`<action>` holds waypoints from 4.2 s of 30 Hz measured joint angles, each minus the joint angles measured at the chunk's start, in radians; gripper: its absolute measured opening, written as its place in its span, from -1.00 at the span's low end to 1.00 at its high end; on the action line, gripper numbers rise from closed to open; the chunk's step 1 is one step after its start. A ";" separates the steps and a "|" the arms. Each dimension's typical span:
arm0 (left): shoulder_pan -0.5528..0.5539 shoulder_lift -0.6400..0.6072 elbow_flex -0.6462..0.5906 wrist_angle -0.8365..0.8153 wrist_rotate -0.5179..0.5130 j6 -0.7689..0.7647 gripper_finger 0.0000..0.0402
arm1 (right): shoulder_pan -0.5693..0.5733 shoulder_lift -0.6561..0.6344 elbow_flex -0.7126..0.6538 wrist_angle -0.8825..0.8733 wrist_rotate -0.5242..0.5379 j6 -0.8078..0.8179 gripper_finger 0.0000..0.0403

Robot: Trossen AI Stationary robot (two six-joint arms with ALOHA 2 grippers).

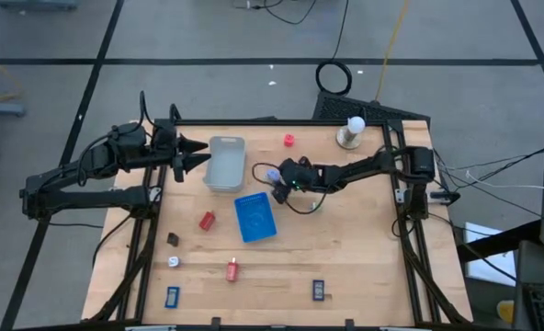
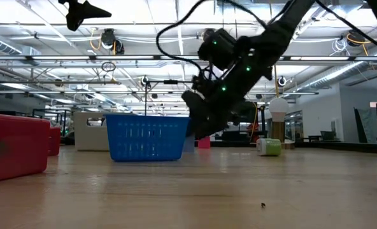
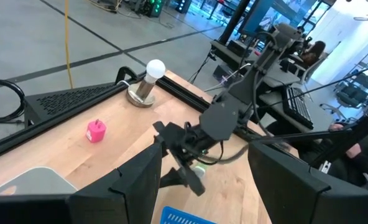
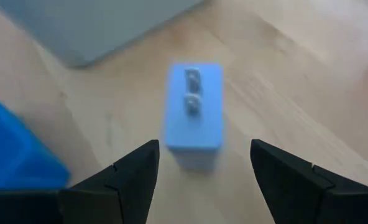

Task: Pick & Place Office items
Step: Put the light blue charger adapter into the gray bin

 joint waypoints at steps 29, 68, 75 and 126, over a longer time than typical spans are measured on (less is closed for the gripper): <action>-0.003 0.000 0.000 -0.022 -0.002 -0.020 0.21 | -0.032 0.111 0.011 0.146 -0.073 -0.031 -0.46; -0.003 0.000 0.000 0.076 -0.032 -0.021 0.21 | -0.093 -0.266 0.011 0.288 -0.197 -0.187 -0.47; -0.002 0.000 0.000 0.085 -0.048 -0.021 0.21 | -0.105 -0.162 0.150 0.286 -0.258 -0.242 -0.47; 0.001 0.002 0.000 0.119 -0.082 -0.029 0.21 | -0.160 0.402 0.615 0.303 -0.285 -0.241 -0.47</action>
